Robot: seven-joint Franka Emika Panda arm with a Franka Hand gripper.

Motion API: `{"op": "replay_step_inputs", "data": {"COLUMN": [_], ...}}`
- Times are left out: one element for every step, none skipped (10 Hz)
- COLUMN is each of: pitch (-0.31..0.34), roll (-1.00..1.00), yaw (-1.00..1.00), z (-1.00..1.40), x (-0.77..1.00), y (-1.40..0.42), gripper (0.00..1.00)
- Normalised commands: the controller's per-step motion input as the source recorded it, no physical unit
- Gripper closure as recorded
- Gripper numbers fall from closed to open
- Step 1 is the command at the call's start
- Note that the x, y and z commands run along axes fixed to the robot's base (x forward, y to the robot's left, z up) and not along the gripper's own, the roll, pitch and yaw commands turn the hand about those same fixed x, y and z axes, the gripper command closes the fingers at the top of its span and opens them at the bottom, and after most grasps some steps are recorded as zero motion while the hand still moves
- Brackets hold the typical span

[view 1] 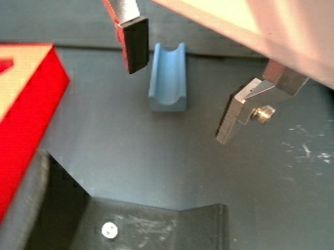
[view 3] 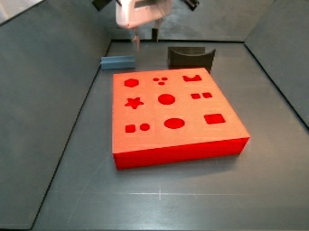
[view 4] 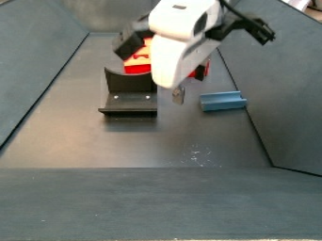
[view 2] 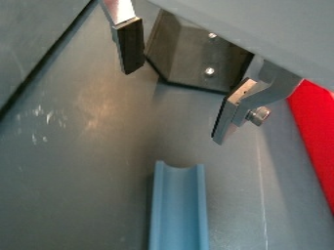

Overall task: Pick up the arch object. Move up. Place the arch object on the fixture. Regrasp the arch object. Move to above the board. Insert the arch object.
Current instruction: Pick up the arch object.

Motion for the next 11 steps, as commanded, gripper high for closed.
{"op": "replay_step_inputs", "data": {"pitch": [-0.049,-0.187,-0.004,0.0,-0.156,-0.106,-0.106,-0.107,-0.107,-0.05,-0.043], "roll": [-0.1,-0.06,0.0,0.0,0.0,0.07,0.11,0.12,0.0,0.0,-0.03], "yaw": [0.85,0.48,0.0,0.03,0.45,0.65,0.7,0.67,0.31,0.18,0.87], "z": [-0.22,-0.17,0.0,-0.08,-0.11,-0.15,-0.09,-0.03,0.0,0.0,-0.06], "x": [0.0,-0.12,0.0,-0.15,-0.7,-0.57,-0.53,-0.55,-0.25,-0.14,-0.12], "y": [-0.15,-0.15,0.0,0.0,-0.23,-0.35,-0.37,-0.37,-0.02,0.19,0.37], "gripper": [0.0,0.0,0.0,0.0,0.0,0.0,0.0,0.0,0.0,0.0,0.0]}}
